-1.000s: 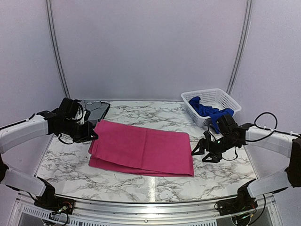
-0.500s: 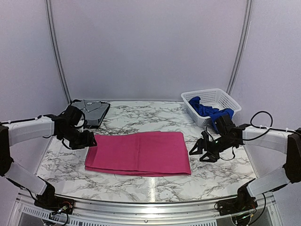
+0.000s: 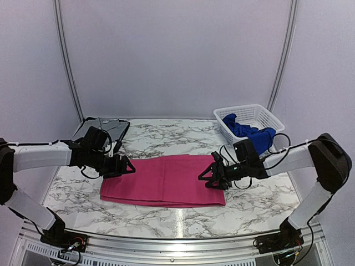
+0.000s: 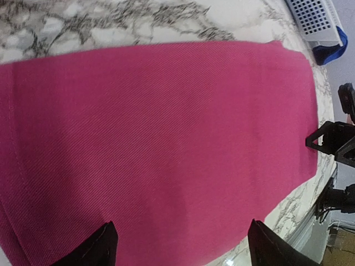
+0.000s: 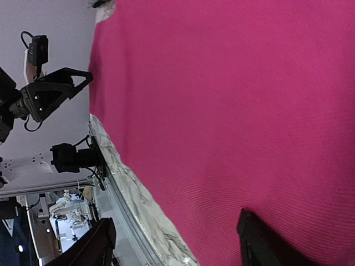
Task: Fold and stack the mixed laundry pile
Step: Fold the 1/2-rectangle-folded trousers at the center of the board, then smooth out the 1/2-rectangle-folded trousers at the center of the board.
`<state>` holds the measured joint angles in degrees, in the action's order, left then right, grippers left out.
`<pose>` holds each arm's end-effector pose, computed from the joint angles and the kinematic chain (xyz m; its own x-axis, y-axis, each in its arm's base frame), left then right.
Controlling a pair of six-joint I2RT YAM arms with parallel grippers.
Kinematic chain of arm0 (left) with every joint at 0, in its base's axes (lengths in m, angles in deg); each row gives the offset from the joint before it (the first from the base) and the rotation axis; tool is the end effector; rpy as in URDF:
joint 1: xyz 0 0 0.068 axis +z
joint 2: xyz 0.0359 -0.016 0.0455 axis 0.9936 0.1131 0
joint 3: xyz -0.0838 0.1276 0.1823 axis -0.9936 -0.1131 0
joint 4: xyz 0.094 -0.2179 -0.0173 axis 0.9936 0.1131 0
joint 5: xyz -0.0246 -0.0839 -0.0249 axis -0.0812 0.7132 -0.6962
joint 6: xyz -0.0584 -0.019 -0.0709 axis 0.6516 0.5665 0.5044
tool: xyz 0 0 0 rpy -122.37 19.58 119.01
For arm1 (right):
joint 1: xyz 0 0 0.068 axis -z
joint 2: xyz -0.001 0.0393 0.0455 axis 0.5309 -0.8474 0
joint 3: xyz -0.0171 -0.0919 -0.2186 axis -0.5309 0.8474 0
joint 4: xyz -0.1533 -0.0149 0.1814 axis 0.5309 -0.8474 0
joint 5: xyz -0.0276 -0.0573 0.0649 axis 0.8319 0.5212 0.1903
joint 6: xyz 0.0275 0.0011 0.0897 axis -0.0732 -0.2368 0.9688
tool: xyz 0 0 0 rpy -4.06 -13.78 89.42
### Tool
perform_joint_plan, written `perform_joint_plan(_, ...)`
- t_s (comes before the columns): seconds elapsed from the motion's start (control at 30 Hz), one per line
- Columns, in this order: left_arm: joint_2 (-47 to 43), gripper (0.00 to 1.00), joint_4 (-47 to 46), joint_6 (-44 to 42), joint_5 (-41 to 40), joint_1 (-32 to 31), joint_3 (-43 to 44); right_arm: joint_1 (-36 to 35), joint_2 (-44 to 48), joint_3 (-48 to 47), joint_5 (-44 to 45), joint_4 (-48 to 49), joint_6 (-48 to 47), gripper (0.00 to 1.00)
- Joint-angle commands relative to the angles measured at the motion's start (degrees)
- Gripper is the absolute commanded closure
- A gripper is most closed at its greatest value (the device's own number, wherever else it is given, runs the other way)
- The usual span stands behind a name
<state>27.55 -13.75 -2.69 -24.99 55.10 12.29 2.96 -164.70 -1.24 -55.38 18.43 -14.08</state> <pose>0.2514 -0.1696 0.1489 -0.8792 -0.0282 -0.4755 0.2697 0.7934 -0.5457 0.2346 0.2003 0.1141 -0.9795 -0.0152 -0.2007 -0.1822 0.4897 0.8526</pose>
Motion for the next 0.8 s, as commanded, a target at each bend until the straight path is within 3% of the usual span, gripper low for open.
perform_joint_plan(0.0,3.3,0.15,-5.5,2.7,1.4,2.1,-4.7,0.6,-5.3,8.4,-3.6,16.9,6.2,0.26)
perform_joint_plan(0.17,3.7,0.08,-3.0,-0.2,-0.8,5.8,-8.3,0.7,-4.0,18.9,-5.8,24.4,11.8,0.27)
perform_joint_plan(0.23,2.7,0.02,-1.3,-2.8,-2.2,5.9,-7.7,0.6,1.7,16.3,-5.5,17.7,9.0,0.28)
perform_joint_plan(0.37,0.6,0.01,0.8,-6.2,-1.9,5.8,-4.5,1.8,6.9,1.7,-3.3,3.1,2.6,0.23)
perform_joint_plan(0.63,3.0,0.01,1.8,-8.3,-3.2,5.7,3.0,5.4,-9.4,-16.8,-0.4,-2.7,-3.7,0.27)
perform_joint_plan(0.77,4.7,0.01,1.8,-7.5,-5.0,5.8,4.8,6.3,-15.6,-19.8,1.1,-2.8,-5.4,0.28)
